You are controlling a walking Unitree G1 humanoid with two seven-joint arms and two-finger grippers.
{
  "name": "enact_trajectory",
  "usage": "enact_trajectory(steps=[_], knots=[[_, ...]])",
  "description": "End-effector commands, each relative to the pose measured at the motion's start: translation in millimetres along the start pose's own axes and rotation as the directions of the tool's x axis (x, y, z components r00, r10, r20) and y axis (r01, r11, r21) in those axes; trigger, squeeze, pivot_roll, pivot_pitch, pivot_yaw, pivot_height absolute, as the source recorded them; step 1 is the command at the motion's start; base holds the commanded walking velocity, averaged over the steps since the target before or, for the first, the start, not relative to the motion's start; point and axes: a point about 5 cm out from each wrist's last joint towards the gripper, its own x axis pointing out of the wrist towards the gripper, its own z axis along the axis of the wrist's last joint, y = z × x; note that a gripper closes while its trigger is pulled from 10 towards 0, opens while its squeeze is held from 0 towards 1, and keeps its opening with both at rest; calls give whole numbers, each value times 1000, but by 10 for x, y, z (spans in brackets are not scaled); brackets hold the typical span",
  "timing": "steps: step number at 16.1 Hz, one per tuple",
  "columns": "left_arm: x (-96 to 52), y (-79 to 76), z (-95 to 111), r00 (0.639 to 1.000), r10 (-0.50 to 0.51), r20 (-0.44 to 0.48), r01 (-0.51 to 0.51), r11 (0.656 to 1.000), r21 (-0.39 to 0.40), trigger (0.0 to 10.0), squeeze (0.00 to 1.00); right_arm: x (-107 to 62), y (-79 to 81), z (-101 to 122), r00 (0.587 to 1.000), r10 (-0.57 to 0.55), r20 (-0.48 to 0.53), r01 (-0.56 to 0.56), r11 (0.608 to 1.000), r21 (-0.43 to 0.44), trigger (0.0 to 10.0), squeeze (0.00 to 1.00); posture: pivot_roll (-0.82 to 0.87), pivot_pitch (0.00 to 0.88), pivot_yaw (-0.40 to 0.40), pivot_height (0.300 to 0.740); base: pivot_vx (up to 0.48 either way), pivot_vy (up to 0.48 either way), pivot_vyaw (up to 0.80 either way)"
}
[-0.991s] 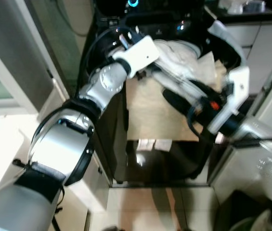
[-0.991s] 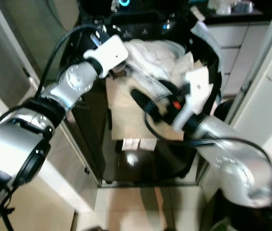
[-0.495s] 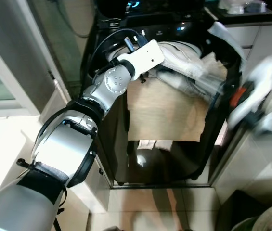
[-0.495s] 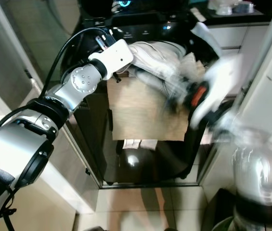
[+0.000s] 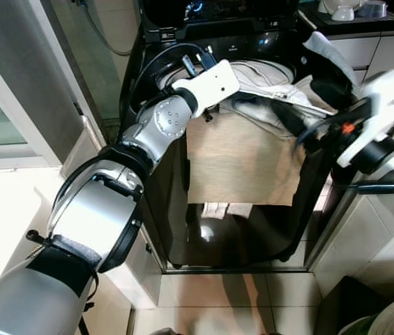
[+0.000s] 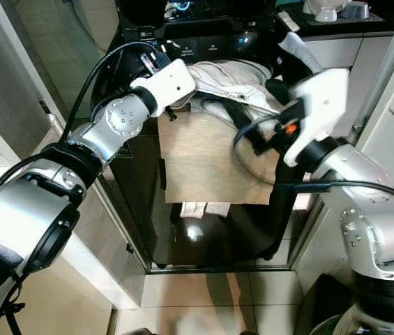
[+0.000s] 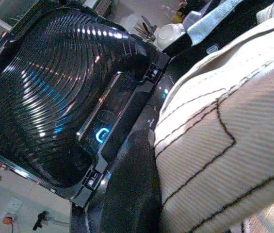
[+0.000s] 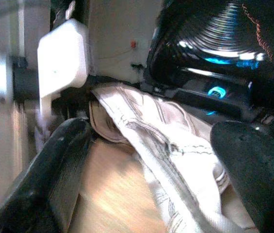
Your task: Clothes washing
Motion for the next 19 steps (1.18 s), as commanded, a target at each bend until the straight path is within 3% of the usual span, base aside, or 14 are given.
enact_trajectory(steps=[1,3,4,5,6,7,9,10,13,15,17,18,19], knots=[[-49,92,-127,998,30,-55,-29,1000,9,0,0,-11,38,9,999,34,-22,-37,987,-154,10000,1000,-217,0,129,740,0,0,0],[-46,85,-121,998,28,-53,-28,1000,8,0,0,-9,23,-6,999,31,-42,-40,973,-228,10000,1000,-218,0,130,740,0,0,0],[-41,74,-112,998,27,-50,-27,1000,6,0,0,8,-39,1,999,-6,-51,-14,919,-395,10000,1000,-219,0,129,740,0,0,0],[-40,72,-109,998,27,-49,-27,1000,6,0,0,18,-70,18,999,-24,-42,1,880,-474,10000,1000,-219,0,129,740,0,0,0],[-39,67,-108,998,27,-49,-27,1000,5,0,0,44,-148,88,997,-82,18,75,784,-616,10000,1000,-220,0,126,740,0,0,0],[-39,62,-110,998,27,-50,-26,1000,5,0,0,62,-217,211,982,-137,126,186,662,-726,10000,1000,-220,0,125,740,0,0,0],[-41,58,-115,998,26,-52,-26,1000,5,0,0,66,-257,345,959,-162,232,283,571,-771,10000,1000,-218,0,124,740,0,0,0],[-44,54,-122,998,25,-55,-25,1000,6,0,0,64,-269,417,947,-166,273,318,572,-756,10000,1000,-218,0,124,740,0,0,0],[-45,42,-127,998,22,-58,-22,1000,5,0,0,69,-269,399,951,-144,274,304,596,-743,10000,1000,-220,0,125,740,0,0,0],[-39,36,-116,998,21,-54,-21,1000,3,0,0,89,-262,338,948,-130,289,311,559,-769,10000,1000,-222,0,126,740,0,0,0],[-38,34,-111,998,21,-52,-21,1000,4,0,0,104,-269,263,950,-155,271,306,635,-709,10000,1000,-221,0,127,740,0,0,0],[-37,36,-111,998,22,-52,-22,1000,4,0,0,110,-255,219,959,-152,241,277,694,-664,10000,937,-220,0,126,740,0,0,0],[-37,41,-111,998,24,-53,-24,1000,5,0,0,111,-209,146,974,-127,188,214,791,-573,10000,306,-219,0,126,740,0,0,0]])
